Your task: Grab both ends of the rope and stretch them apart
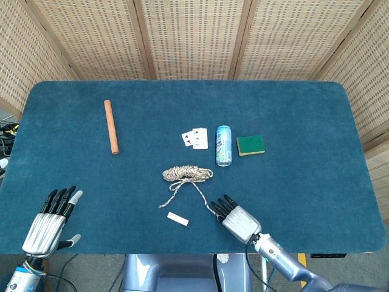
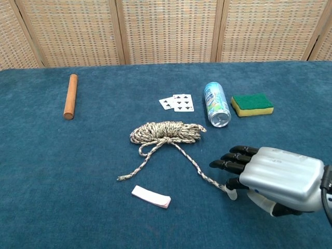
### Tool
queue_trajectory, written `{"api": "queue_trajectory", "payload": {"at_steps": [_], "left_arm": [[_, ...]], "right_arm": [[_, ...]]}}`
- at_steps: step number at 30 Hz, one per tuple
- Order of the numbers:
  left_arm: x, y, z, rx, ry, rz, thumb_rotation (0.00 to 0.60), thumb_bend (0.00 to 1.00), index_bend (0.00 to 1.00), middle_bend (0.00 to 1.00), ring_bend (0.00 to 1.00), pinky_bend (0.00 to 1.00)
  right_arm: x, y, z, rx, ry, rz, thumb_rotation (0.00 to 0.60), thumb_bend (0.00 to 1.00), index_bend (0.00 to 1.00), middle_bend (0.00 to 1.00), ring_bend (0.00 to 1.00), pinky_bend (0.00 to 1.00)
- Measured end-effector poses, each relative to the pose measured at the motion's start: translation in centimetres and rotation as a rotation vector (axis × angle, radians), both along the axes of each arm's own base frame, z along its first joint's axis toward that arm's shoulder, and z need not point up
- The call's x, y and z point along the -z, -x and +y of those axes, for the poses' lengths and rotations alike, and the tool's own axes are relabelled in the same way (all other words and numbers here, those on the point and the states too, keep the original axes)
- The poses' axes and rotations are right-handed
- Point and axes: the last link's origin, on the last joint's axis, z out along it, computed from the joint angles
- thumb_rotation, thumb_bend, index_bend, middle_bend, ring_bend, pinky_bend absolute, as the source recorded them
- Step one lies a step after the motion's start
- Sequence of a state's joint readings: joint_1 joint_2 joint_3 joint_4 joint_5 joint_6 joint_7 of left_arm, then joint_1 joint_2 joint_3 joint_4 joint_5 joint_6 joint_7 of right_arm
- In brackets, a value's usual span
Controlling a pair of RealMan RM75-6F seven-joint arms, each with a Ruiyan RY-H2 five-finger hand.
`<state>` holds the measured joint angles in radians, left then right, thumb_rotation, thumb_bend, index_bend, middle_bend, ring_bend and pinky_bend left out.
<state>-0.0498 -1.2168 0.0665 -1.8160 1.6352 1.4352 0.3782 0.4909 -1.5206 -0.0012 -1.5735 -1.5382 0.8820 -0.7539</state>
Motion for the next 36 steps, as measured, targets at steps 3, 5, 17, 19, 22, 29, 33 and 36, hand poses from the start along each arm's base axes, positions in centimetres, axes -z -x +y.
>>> {"api": "queue_trajectory", "payload": {"at_steps": [3,5,17,19,22,29,33,36], "left_arm": [[0.0,0.0,0.0,0.0,0.0,0.0,0.6,0.0,0.0,0.0,0.0,0.0],[0.0,0.0,0.0,-0.001,0.0,-0.002,0.6,0.0,0.0,0.0,0.0,0.0],[-0.1,0.0,0.0,0.0,0.004,-0.005,0.6,0.0,0.0,0.0,0.0,0.0],[-0.1,0.0,0.0,0.0,0.002,-0.007,0.6,0.0,0.0,0.0,0.0,0.0],[-0.2,0.0,0.0,-0.001,0.002,-0.007,0.6,0.0,0.0,0.0,0.0,0.0],[0.0,0.1,0.1,-0.004,0.009,-0.004,0.6,0.0,0.0,0.0,0.0,0.0],[-0.1,0.2,0.0,-0.008,0.011,-0.006,0.6,0.0,0.0,0.0,0.0,0.0],[-0.2,0.2,0.0,-0.01,0.009,-0.009,0.6,0.0,0.0,0.0,0.0,0.0]], "right_arm": [[-0.3,0.2,-0.8,0.005,0.037,0.006,0.6,0.76,0.35,0.0,0.0,0.0],[-0.7,0.2,-1.3,0.007,0.065,0.004,0.6,0.76,0.35,0.0,0.0,0.0],[-2.4,-0.1,-2.7,0.244,0.099,-0.205,0.6,0.33,0.33,0.0,0.0,0.0],[-2.3,-0.1,-2.8,0.291,0.091,-0.232,0.6,0.3,0.36,0.0,0.0,0.0],[-1.9,-0.3,-2.9,0.343,0.081,-0.261,0.6,0.3,0.38,0.0,0.0,0.0],[-0.1,-1.3,-3.2,0.437,0.062,-0.329,0.6,0.31,0.43,0.0,0.0,0.0],[0.7,-1.8,-3.4,0.445,0.062,-0.337,0.6,0.33,0.43,0.0,0.0,0.0],[1.0,-1.9,-3.7,0.445,0.073,-0.336,0.6,0.34,0.44,0.0,0.0,0.0]]}}
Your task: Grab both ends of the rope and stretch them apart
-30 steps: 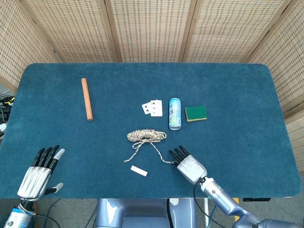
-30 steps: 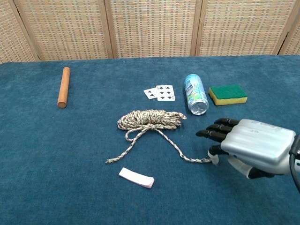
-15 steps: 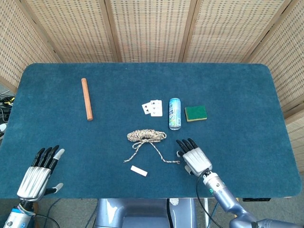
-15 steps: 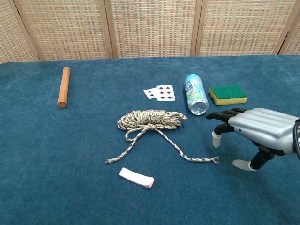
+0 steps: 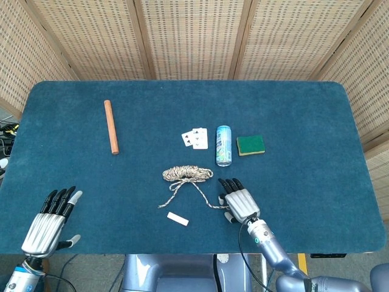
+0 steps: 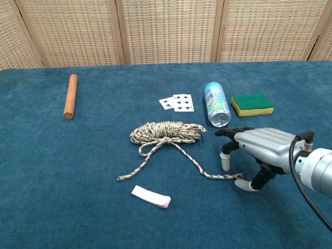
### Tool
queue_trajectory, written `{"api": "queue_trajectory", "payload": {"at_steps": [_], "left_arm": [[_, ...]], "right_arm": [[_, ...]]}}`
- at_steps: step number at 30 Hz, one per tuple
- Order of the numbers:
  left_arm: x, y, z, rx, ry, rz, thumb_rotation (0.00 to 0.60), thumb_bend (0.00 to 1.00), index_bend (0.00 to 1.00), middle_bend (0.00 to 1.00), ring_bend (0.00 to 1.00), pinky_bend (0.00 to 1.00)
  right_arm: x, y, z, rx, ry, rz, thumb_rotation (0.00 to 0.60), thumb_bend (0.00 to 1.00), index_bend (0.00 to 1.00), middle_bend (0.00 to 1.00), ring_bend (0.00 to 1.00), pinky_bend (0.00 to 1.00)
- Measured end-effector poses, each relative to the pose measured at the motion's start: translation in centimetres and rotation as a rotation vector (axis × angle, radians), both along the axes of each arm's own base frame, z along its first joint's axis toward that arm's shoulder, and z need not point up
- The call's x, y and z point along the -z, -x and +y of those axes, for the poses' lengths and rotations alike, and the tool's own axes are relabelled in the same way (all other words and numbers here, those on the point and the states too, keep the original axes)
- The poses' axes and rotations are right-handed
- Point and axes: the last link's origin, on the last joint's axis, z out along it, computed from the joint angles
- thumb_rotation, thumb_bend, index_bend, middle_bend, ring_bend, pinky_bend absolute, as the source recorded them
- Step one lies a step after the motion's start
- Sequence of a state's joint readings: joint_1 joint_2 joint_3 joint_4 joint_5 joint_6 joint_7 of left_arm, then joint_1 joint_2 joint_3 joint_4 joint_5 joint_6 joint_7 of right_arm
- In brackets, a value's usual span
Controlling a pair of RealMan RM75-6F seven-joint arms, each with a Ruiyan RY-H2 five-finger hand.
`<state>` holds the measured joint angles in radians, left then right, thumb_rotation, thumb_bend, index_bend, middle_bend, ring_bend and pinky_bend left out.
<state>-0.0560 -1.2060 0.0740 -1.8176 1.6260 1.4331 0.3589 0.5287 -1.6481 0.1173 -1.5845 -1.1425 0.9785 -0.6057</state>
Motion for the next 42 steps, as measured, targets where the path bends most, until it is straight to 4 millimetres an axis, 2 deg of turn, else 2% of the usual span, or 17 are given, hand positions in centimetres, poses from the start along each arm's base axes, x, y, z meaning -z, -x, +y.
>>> {"api": "queue_trajectory", "payload": {"at_steps": [7,25,35,42], "left_arm": [[0.1,0.0,0.1,-0.002,0.005,0.003,0.6,0.0,0.0,0.0,0.0,0.0],[0.5,0.1,0.1,-0.007,0.012,0.014,0.6,0.0,0.0,0.0,0.0,0.0],[0.6,0.2,0.2,-0.013,0.012,0.015,0.6,0.0,0.0,0.0,0.0,0.0],[0.8,0.2,0.3,-0.012,0.018,0.023,0.6,0.0,0.0,0.0,0.0,0.0]], "right_arm": [[0.2,0.2,-0.6,0.017,0.016,0.012,0.6,0.34,0.46,0.0,0.0,0.0],[1.3,0.7,-0.5,0.012,0.011,0.03,0.6,0.36,0.52,0.0,0.0,0.0],[1.7,0.8,-0.5,0.002,0.009,0.028,0.6,0.43,0.61,0.0,0.0,0.0],[1.2,0.4,-0.7,-0.02,0.024,0.007,0.6,0.49,0.63,0.0,0.0,0.0]]}}
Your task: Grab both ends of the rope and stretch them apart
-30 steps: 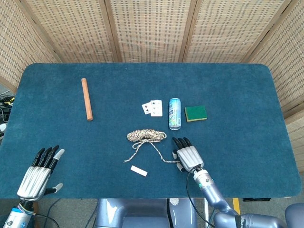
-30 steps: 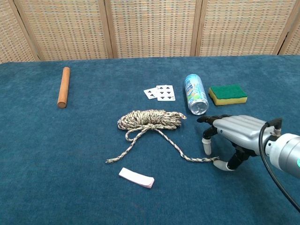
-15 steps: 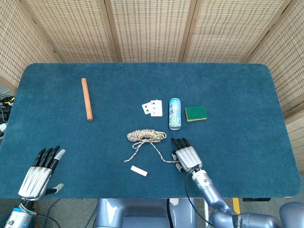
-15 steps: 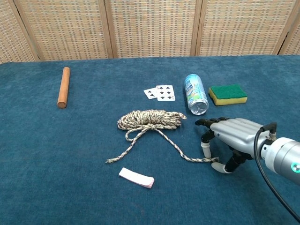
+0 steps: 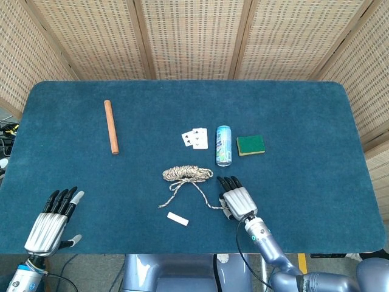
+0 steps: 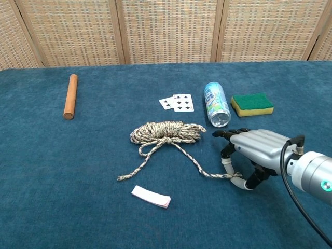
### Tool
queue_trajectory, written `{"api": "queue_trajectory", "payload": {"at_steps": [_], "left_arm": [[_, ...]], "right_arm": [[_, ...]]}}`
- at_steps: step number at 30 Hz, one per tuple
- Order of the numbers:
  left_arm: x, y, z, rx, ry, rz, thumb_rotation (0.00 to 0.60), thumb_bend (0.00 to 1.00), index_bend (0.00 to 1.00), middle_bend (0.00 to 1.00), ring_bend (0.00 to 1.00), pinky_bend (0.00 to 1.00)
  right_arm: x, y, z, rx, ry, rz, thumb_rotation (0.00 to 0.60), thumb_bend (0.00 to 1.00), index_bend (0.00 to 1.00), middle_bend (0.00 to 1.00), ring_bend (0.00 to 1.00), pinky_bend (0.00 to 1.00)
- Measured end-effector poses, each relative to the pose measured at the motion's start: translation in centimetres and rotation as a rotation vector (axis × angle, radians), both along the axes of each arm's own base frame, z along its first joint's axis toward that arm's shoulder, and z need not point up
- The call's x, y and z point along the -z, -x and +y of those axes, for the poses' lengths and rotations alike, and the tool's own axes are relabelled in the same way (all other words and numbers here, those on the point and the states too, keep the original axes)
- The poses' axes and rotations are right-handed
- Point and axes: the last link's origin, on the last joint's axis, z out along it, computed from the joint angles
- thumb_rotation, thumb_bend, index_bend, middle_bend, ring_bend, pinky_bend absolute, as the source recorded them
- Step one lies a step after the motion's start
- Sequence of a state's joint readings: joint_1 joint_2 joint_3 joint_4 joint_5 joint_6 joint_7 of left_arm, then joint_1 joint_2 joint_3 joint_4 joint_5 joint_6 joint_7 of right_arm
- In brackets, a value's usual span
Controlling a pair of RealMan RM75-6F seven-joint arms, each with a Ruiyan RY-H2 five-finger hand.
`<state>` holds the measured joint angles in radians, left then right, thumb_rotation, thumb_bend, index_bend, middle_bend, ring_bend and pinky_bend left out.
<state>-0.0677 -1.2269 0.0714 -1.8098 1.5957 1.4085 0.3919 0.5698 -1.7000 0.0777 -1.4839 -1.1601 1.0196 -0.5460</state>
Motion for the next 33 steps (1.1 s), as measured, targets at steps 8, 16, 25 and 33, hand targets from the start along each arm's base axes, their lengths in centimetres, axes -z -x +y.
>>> {"api": "queue_trajectory", "payload": {"at_steps": [8,16,25,33], "left_arm": [[0.6,-0.9,1.5,0.06,0.014,0.028,0.6,0.0,0.0,0.0,0.0,0.0],[3.7,-3.6,6.5,0.333,0.013,0.191,0.6,0.0,0.18,0.0,0.0,0.0],[9.6,-6.5,11.3,0.594,0.06,0.315,0.6,0.07,0.39,0.0,0.0,0.0],[13.7,-9.2,13.4,0.724,0.143,0.303,0.6,0.11,0.43,0.0,0.0,0.0]], "right_arm": [[-1.0,-0.2,-0.9,-0.048,0.022,0.036,0.6,0.49,0.64,0.0,0.0,0.0],[-1.7,-0.5,-1.3,-0.121,0.049,0.099,0.6,0.49,0.65,0.0,0.0,0.0],[-1.5,-0.5,-1.6,-0.14,0.039,0.131,0.6,0.49,0.65,0.0,0.0,0.0],[-1.1,-0.7,-1.8,-0.139,0.027,0.138,0.6,0.49,0.65,0.0,0.0,0.0]]}}
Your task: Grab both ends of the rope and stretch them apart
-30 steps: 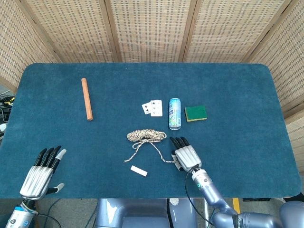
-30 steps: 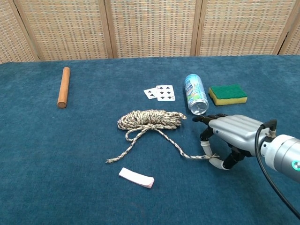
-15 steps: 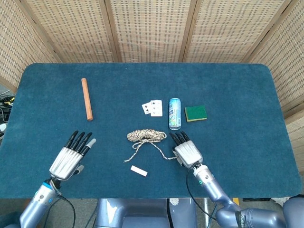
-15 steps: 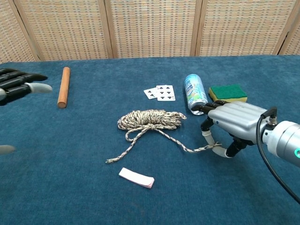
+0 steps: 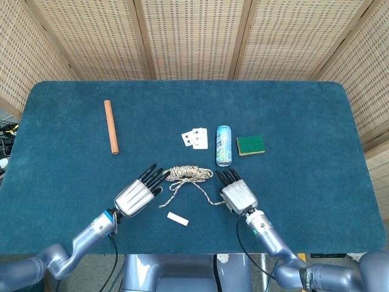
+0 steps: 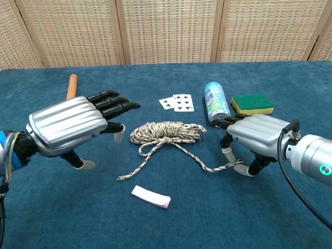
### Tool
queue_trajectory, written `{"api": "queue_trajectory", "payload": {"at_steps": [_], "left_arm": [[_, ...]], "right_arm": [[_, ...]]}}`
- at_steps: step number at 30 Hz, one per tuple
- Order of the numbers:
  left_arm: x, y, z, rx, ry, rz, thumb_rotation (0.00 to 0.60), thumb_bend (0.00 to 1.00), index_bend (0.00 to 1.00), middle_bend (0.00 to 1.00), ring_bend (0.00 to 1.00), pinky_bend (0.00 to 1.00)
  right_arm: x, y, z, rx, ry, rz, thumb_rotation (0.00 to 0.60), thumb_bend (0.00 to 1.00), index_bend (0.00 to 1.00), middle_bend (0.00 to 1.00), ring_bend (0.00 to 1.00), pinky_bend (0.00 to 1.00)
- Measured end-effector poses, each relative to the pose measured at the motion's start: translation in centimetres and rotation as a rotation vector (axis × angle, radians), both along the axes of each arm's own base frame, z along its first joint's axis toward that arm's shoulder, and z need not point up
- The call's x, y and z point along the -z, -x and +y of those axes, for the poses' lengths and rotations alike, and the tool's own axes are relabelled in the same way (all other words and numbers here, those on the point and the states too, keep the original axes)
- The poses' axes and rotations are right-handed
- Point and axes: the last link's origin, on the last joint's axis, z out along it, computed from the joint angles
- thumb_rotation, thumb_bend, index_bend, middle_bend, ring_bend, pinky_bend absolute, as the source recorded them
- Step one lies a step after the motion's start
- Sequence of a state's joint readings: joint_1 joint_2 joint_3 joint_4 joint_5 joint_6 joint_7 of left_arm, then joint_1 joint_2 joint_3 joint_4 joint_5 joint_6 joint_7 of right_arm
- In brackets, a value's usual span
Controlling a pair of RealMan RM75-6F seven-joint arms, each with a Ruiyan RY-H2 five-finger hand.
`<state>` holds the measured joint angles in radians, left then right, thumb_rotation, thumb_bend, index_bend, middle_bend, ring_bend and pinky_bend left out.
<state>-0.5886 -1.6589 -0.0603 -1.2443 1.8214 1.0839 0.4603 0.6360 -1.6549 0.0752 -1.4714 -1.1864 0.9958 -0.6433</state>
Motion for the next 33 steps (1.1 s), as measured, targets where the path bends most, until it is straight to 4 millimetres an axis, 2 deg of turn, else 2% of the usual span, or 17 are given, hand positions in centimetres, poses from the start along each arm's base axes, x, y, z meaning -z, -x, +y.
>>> {"api": "queue_trajectory", "payload": {"at_steps": [7,21,33], "left_arm": [[1.5,-0.4,-0.2,-0.033,0.067,-0.017,0.6,0.11,0.46,0.0,0.0,0.0],[4.1,-1.4,-0.5,-0.179,0.15,-0.134,0.6,0.11,0.46,0.0,0.0,0.0],[5.3,-2.9,0.1,-0.233,0.166,-0.173,0.6,0.11,0.47,0.0,0.0,0.0]], "right_arm": [[0.3,-0.1,-0.1,0.003,-0.007,0.002,0.6,0.49,0.66,0.0,0.0,0.0],[0.7,0.0,-0.1,0.008,-0.014,0.005,0.6,0.49,0.66,0.0,0.0,0.0],[0.6,0.4,-0.1,0.025,-0.015,-0.002,0.6,0.49,0.66,0.0,0.0,0.0]]}}
